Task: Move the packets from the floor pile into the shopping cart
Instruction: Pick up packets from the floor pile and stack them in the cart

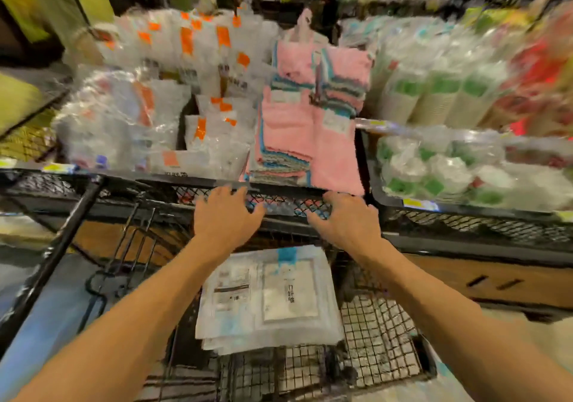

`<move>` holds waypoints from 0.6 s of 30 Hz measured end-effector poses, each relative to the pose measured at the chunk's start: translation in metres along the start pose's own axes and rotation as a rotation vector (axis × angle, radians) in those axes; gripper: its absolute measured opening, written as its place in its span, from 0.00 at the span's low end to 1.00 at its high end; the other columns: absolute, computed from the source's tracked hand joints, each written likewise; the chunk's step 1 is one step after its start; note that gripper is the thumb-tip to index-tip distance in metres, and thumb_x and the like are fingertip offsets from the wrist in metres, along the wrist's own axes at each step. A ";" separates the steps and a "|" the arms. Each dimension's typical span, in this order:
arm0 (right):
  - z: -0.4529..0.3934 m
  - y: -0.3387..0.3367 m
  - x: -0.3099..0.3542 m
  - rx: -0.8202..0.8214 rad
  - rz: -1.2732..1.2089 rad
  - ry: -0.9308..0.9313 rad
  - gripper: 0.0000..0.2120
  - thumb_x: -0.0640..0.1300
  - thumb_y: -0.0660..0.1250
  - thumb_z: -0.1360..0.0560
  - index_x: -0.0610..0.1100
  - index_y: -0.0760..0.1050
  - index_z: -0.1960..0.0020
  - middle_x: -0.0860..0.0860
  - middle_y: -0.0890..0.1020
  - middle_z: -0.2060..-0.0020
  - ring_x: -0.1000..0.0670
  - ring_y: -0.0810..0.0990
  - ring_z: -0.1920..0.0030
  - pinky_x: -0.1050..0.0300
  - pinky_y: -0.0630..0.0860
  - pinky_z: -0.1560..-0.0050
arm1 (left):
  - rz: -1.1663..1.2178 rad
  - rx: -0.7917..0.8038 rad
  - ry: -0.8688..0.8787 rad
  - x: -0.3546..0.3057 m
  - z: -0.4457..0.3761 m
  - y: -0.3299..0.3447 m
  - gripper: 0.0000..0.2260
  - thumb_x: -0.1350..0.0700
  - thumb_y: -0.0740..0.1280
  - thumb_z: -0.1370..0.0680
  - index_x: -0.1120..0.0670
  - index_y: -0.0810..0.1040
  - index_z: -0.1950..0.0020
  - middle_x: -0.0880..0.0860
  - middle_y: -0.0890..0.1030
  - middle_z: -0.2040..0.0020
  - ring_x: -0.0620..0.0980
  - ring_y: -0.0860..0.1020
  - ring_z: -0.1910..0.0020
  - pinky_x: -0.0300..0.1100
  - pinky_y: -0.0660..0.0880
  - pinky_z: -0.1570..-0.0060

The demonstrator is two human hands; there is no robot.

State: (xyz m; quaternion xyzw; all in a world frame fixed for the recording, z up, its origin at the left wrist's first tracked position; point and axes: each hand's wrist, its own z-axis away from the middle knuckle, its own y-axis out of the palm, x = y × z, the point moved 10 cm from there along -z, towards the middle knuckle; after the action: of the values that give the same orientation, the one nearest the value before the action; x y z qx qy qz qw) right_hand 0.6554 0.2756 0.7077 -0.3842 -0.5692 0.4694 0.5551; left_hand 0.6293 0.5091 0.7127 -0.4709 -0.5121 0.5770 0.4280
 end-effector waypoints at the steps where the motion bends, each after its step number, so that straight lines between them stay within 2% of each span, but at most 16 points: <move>1: 0.007 -0.026 -0.001 -0.025 -0.008 -0.001 0.31 0.67 0.63 0.23 0.52 0.72 0.27 0.48 0.80 0.34 0.42 0.76 0.32 0.39 0.71 0.31 | 0.014 -0.033 0.022 -0.014 0.005 -0.025 0.30 0.33 0.53 0.20 0.46 0.69 0.24 0.55 0.75 0.29 0.58 0.71 0.29 0.59 0.68 0.31; 5: 0.040 -0.124 -0.013 -0.087 0.032 0.022 0.31 0.68 0.61 0.22 0.52 0.69 0.25 0.47 0.80 0.35 0.41 0.78 0.36 0.43 0.77 0.39 | 0.078 -0.112 0.128 -0.067 0.024 -0.108 0.27 0.35 0.55 0.20 0.47 0.70 0.25 0.55 0.74 0.29 0.59 0.72 0.30 0.56 0.68 0.32; 8: 0.078 -0.187 -0.035 -0.178 0.005 0.091 0.32 0.68 0.62 0.22 0.50 0.70 0.26 0.47 0.82 0.39 0.41 0.80 0.39 0.44 0.78 0.41 | 0.117 -0.124 0.204 -0.105 0.040 -0.151 0.27 0.36 0.55 0.19 0.46 0.67 0.23 0.53 0.69 0.23 0.57 0.68 0.26 0.53 0.65 0.29; 11: 0.121 -0.229 -0.064 -0.248 -0.019 0.207 0.32 0.68 0.60 0.22 0.52 0.69 0.25 0.48 0.84 0.43 0.42 0.81 0.41 0.46 0.78 0.43 | 0.125 -0.147 0.327 -0.144 0.057 -0.181 0.27 0.35 0.55 0.18 0.45 0.67 0.22 0.52 0.68 0.22 0.56 0.67 0.25 0.52 0.65 0.29; 14: 0.171 -0.252 -0.092 -0.289 -0.024 0.338 0.33 0.70 0.59 0.21 0.52 0.68 0.23 0.49 0.86 0.49 0.44 0.83 0.45 0.45 0.80 0.44 | 0.095 -0.156 0.468 -0.184 0.082 -0.201 0.27 0.34 0.55 0.18 0.46 0.69 0.23 0.51 0.72 0.25 0.55 0.71 0.28 0.52 0.69 0.33; 17: 0.229 -0.269 -0.113 -0.357 0.005 0.479 0.33 0.71 0.58 0.22 0.51 0.70 0.25 0.49 0.84 0.45 0.44 0.83 0.46 0.43 0.81 0.45 | 0.109 -0.201 0.631 -0.223 0.111 -0.215 0.26 0.33 0.54 0.19 0.45 0.75 0.30 0.50 0.79 0.36 0.54 0.77 0.38 0.49 0.74 0.45; 18: 0.250 -0.270 -0.119 -0.367 -0.003 0.528 0.33 0.72 0.58 0.22 0.52 0.70 0.26 0.50 0.84 0.47 0.44 0.83 0.46 0.42 0.80 0.43 | 0.129 -0.199 0.677 -0.235 0.122 -0.217 0.27 0.32 0.53 0.20 0.45 0.76 0.31 0.49 0.80 0.37 0.53 0.78 0.39 0.48 0.75 0.47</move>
State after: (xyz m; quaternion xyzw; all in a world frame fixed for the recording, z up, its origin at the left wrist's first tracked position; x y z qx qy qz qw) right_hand 0.4409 0.0630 0.9494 -0.5855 -0.4813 0.2421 0.6058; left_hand 0.5571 0.2801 0.9569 -0.7062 -0.3641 0.3613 0.4880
